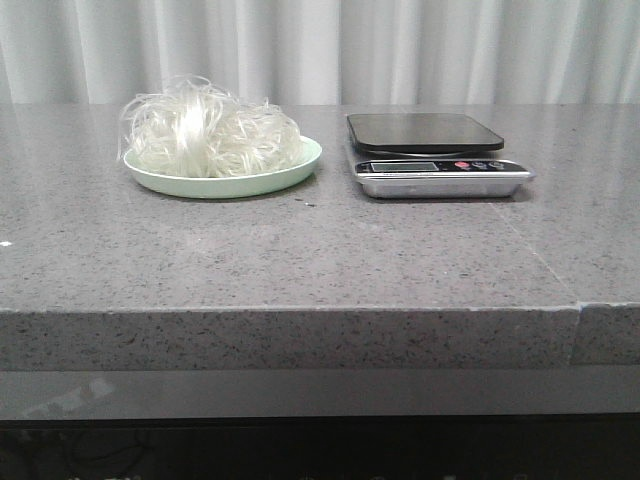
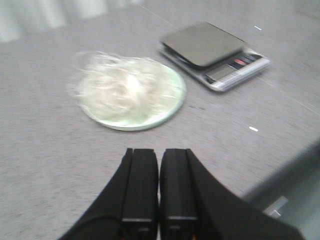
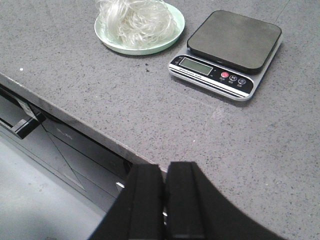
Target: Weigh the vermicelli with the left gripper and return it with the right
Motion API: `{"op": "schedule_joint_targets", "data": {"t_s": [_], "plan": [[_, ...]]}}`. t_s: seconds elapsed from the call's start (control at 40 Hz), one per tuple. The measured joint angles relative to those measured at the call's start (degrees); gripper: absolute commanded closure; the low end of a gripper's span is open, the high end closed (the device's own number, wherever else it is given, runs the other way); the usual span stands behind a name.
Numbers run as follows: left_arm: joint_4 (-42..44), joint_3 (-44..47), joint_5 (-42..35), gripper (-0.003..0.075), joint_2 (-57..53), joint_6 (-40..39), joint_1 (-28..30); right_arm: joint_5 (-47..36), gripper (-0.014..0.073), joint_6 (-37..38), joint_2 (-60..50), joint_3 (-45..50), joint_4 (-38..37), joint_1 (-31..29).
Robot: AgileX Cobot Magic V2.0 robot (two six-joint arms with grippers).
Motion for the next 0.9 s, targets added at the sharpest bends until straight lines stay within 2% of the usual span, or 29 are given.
{"op": "schedule_joint_targets", "data": {"t_s": [0.25, 0.424, 0.624, 0.749, 0.899], "plan": [[0.1, 17.1, -15.6, 0.0565, -13.7, 0.0, 12.6, 0.0, 0.0398, 0.0, 0.0, 0.0, 0.0, 0.0], [0.0, 29.2, -21.4, 0.0565, -24.4, 0.0, 18.9, 0.0, 0.0398, 0.0, 0.0, 0.0, 0.0, 0.0], [-0.5, 38.8, -24.5, 0.0565, -31.6, 0.0, 22.1, 0.0, 0.0398, 0.0, 0.0, 0.0, 0.0, 0.0], [-1.6, 38.9, -27.9, 0.0566, -31.6, 0.0, 22.3, 0.1, 0.0398, 0.0, 0.0, 0.0, 0.0, 0.0], [-2.7, 38.9, -28.5, 0.0565, -31.6, 0.0, 22.8, 0.1, 0.0398, 0.0, 0.0, 0.0, 0.0, 0.0]]}}
